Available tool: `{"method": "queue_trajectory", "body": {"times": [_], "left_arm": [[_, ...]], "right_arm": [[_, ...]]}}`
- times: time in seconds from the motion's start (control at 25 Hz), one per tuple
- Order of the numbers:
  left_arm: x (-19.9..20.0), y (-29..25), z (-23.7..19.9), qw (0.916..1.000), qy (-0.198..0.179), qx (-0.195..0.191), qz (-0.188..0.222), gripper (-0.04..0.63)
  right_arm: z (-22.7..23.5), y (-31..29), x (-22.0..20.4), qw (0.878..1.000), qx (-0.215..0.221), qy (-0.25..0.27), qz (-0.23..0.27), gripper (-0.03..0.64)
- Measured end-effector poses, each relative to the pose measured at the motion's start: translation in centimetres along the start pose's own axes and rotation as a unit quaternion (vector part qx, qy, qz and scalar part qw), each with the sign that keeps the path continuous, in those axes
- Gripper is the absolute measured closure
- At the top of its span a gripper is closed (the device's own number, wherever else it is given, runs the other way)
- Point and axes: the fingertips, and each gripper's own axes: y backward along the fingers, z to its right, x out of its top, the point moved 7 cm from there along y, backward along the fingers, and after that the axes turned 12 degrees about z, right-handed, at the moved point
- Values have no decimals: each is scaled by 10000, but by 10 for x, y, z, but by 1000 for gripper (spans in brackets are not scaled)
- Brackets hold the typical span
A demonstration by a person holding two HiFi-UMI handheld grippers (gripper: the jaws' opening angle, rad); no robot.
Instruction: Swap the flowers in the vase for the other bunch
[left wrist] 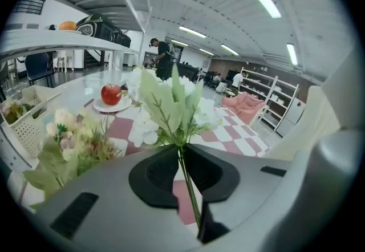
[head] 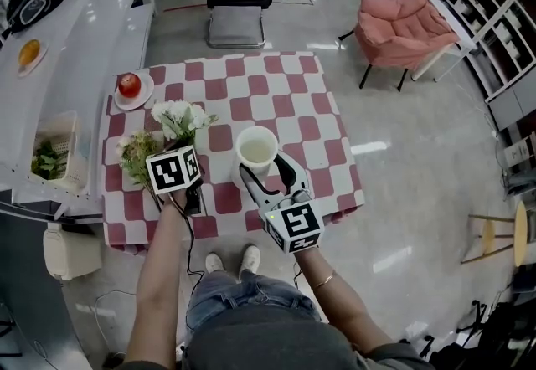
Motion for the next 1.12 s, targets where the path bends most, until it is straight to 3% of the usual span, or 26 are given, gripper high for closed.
{"method": "queue_trajectory", "body": {"times": [0.24,0.48,0.72,1.12], "left_arm": [[37,20,24,9972,-265,-429,561,549],[80,48,52,9884,-338,-925,1155,552],[124,78,80,9732,-352,-1436,1764,554],[188,122,120,9451,-549,-1941,2571,558]], "right_arm": [[0,1,-2,10000,-6,15,7,337],[0,2,-2,10000,-9,21,24,337],[-1,2,-2,10000,-21,25,47,337],[-2,1,-1,10000,-26,36,1,337]]}}
